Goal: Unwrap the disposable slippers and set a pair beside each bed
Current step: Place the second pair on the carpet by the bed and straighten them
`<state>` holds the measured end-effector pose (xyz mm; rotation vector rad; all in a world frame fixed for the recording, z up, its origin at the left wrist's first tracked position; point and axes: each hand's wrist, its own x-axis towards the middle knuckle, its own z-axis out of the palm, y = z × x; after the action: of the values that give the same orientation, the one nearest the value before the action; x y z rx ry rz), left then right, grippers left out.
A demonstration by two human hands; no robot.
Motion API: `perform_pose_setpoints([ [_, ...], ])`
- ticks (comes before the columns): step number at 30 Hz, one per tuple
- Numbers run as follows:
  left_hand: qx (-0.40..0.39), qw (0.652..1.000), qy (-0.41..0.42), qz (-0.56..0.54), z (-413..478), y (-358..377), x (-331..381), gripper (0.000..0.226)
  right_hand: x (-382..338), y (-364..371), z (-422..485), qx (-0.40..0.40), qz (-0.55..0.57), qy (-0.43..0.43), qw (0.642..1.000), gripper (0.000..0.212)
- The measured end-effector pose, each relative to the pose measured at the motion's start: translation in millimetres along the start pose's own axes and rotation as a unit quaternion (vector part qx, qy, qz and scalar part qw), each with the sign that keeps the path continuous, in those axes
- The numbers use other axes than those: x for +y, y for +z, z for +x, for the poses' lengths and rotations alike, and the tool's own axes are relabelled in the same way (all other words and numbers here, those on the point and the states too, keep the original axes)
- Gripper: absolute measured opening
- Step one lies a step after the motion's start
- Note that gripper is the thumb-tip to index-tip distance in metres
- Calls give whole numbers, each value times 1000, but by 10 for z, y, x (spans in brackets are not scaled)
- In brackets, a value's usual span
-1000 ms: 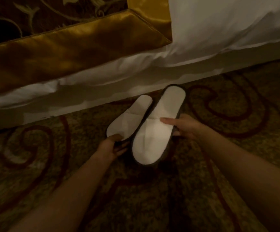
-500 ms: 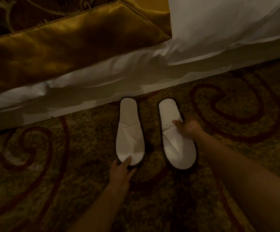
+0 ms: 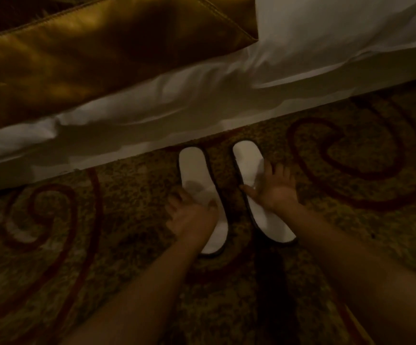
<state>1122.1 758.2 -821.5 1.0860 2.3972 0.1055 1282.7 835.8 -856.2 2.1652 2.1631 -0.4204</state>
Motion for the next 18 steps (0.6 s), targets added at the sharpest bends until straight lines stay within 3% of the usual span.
perform_pose_setpoints([
  [4,-78,992,-17,96,190,160,321,113,-79,63,-31,-17,-15,0,1000,101],
  [7,-84,982,-12,166,224,240,304,118,-109,79,-17,-15,-16,2,1000,97],
  [18,-71,984,-22,161,154,223,166,113,-71,79,25,-2,-10,-12,1000,93],
])
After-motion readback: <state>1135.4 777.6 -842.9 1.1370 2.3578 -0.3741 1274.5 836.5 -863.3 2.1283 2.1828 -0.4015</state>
